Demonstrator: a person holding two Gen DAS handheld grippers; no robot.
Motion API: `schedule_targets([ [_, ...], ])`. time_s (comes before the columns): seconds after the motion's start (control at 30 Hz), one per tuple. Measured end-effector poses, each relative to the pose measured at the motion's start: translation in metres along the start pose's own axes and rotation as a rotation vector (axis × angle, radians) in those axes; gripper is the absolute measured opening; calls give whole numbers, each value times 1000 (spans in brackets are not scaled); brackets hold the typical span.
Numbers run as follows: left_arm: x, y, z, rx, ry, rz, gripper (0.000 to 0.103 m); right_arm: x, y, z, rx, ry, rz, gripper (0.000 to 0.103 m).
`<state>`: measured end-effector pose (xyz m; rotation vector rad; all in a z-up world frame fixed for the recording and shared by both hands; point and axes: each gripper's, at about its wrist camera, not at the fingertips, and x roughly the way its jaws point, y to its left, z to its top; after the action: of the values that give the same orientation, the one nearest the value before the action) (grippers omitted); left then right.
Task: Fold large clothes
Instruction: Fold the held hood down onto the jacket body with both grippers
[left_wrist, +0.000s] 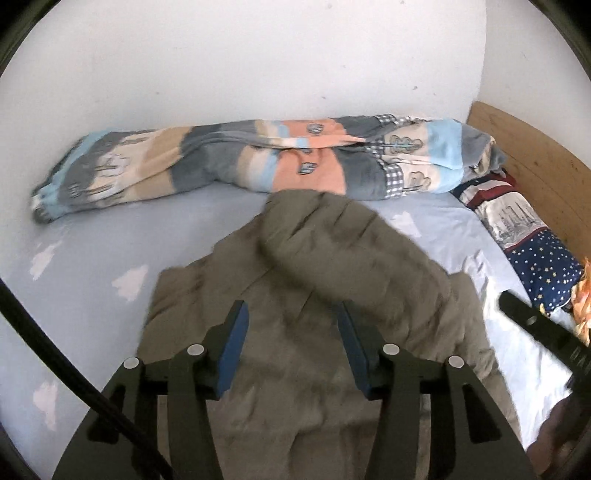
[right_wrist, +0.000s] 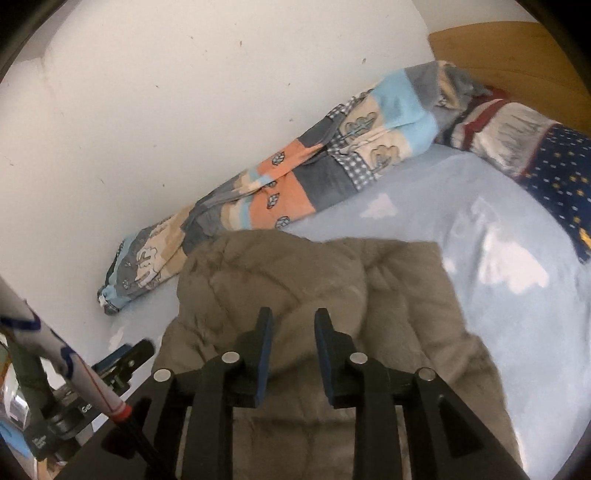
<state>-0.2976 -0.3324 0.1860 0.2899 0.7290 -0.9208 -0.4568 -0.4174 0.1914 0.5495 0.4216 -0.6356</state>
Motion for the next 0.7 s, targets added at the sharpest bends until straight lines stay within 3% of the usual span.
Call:
schedule_targets([
  [0.13,48,-1,13,-5,49,15,50,45,4,14,-20,38,-1,26],
  [0.33,112,18,-37,-36,202,25,50,111,-6,-12,-51,200,-45,28],
  [0.37,115,18,-44,-22,196,33,50,127,-12,-23,-49,259,-84,28],
  [0.43,116,8,-46,47,200,67,50,141,-16,-35,-77,295,-85,28],
  [0.57,108,4,-50,59,200,84,50,144,-18,-39,-98,299,-92,28],
  [0.7,71,5,-58,52,129,67,50,122,-10,-34,-118,279,-98,29],
])
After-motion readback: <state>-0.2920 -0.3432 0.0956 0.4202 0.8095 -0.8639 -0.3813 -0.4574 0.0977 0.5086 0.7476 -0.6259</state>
